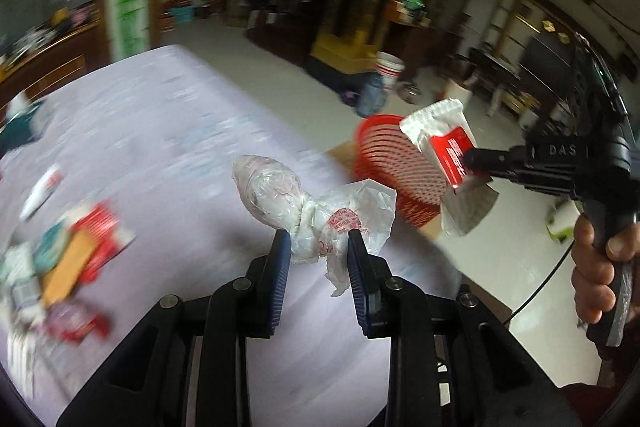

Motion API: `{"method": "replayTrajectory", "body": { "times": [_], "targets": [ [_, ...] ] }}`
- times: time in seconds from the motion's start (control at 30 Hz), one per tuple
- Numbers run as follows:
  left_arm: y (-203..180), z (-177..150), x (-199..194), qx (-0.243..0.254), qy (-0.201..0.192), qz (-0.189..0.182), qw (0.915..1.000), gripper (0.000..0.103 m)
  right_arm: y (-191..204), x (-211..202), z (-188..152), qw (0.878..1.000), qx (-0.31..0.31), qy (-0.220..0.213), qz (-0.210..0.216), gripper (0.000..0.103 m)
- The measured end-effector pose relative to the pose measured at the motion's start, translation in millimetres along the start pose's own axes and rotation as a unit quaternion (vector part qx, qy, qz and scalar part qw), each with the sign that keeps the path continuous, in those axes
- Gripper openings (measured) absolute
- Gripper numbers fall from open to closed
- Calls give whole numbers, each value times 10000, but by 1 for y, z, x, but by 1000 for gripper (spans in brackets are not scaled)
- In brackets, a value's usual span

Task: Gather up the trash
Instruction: 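Carry both items to the red wastebasket and open both tools to drop them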

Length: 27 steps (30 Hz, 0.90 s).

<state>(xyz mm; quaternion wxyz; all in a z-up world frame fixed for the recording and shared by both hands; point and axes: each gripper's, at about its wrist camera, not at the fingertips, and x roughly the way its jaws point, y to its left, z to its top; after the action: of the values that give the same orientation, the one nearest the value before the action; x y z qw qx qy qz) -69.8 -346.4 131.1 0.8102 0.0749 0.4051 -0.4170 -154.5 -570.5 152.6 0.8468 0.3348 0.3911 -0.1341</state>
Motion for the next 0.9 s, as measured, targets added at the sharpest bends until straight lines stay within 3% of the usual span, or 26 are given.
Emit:
{"method": "replayTrajectory", "body": {
  "times": [0.2, 0.47, 0.53, 0.6, 0.67, 0.9],
  "targets": [
    [-59, 45, 66, 310, 240, -355, 9986, 28, -59, -9, 47, 9989, 269, -242, -314, 8],
    [-99, 78, 133, 524, 474, -291, 9971, 34, -89, 11, 84, 9977, 249, -215, -591, 11],
    [-103, 81, 139, 512, 421, -176, 9976, 47, -92, 17, 89, 9980, 238, -156, -570, 11],
    [-106, 83, 139, 510, 374, -173, 9978, 49, -92, 19, 91, 9980, 214, -178, -576, 20],
    [-107, 84, 138, 473, 343, -202, 9981, 58, -94, 18, 93, 9982, 182, -195, -541, 24],
    [-99, 82, 122, 244, 290, -110, 9992, 60, -93, 13, 86, 9992, 198, -138, -317, 33]
  ]
}}
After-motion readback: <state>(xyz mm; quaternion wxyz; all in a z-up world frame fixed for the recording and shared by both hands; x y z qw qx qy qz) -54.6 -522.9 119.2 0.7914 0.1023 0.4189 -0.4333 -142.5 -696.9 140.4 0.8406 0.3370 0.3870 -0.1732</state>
